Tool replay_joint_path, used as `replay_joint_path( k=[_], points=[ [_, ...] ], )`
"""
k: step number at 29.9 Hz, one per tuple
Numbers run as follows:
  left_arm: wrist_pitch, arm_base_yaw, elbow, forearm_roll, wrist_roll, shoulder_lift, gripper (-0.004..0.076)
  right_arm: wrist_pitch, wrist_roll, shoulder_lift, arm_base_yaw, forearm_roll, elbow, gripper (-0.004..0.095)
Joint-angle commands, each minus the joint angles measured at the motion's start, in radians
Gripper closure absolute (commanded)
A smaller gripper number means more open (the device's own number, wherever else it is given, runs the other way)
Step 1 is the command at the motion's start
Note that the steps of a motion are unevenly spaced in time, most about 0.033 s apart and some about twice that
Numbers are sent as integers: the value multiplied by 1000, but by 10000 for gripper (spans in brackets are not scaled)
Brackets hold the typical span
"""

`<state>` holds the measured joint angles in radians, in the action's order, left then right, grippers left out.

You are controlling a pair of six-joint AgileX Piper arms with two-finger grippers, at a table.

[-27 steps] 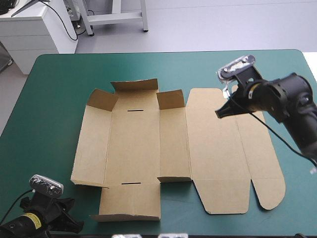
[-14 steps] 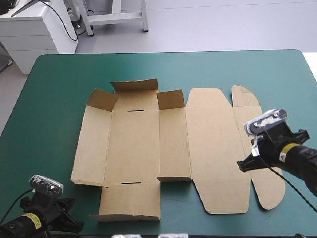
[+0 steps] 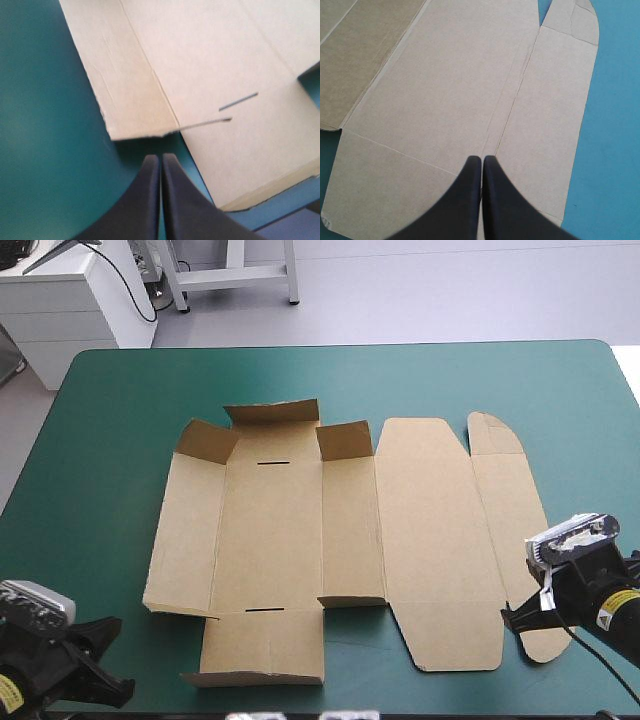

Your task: Fold the box

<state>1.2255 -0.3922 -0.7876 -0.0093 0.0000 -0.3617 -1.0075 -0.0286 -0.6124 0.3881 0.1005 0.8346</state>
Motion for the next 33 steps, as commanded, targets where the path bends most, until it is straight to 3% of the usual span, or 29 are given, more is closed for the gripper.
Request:
replay_joint_path(
  k=[1, 6, 15, 23, 28, 33],
  points=[
    [-38, -4, -156, 32, -11, -71, 731, 54, 3, 3, -7, 10, 25, 910],
    [-26, -4, -267, 143, -58, -247, 731, 54, 3, 3, -7, 10, 25, 910],
    [-72, -4, -358, 146, -40, -602, 710, 52, -5, 3, -7, 12, 25, 910],
    [-72, 7, -418, 113, 16, -774, 706, 45, -5, 3, -7, 17, 25, 910],
    [-57, 201, -426, -176, 243, -789, 706, 18, -5, 3, -7, 17, 25, 910],
    [67, 512, -426, -418, 459, -791, 706, 11, -7, 3, -7, 18, 25, 910]
  ],
)
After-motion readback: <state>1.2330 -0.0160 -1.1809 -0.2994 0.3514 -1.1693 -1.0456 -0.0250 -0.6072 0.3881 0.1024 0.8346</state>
